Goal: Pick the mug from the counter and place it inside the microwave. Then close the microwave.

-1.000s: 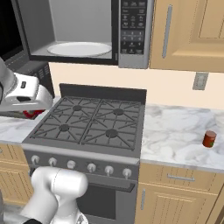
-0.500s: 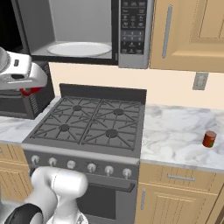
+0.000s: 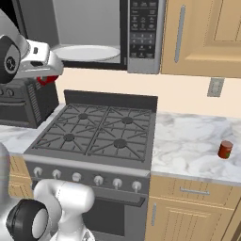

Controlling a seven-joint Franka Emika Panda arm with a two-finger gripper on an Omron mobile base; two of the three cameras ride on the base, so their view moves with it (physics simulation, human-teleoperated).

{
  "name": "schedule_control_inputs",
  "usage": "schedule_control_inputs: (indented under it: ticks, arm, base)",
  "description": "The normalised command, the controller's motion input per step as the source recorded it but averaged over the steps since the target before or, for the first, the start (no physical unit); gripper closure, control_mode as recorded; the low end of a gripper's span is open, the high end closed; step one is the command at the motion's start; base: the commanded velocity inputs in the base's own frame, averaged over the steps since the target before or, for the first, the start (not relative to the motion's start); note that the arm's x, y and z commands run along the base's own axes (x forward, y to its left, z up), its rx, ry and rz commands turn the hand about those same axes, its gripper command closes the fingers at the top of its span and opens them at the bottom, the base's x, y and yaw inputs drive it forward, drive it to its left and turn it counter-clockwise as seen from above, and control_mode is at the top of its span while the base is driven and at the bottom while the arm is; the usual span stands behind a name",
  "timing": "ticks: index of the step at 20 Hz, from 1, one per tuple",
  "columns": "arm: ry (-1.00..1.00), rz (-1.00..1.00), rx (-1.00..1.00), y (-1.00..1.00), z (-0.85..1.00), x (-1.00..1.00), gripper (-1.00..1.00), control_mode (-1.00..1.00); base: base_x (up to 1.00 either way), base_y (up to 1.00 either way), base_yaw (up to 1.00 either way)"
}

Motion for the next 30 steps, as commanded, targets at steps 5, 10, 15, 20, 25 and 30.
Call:
schedule_control_inputs:
  ticks: [5,10,15,20,25,30]
  arm:
    - [0.0,0.0,0.0,-0.01,0.06,0.67,1.0,-1.0]
    - [0.0,0.0,0.0,-0.02,0.02,0.24,1.0,-1.0]
    - [0.0,0.0,0.0,0.0,0.0,0.45,1.0,-1.0]
    - [0.0,0.0,0.03,-0.03,0.02,0.52,1.0,-1.0]
    - [0.0,-0.06,0.12,-0.02,0.04,0.5,1.0,-1.0]
    - [0.0,-0.14,0.16,0.0,0.02,0.35,1.0,-1.0]
  base:
    - [0.0,0.0,0.0]
    - [0.0,0.0,0.0]
    - [0.0,0.0,0.0]
    - [0.0,0.0,0.0]
    - [0.0,0.0,0.0]
    - [0.0,0.0,0.0]
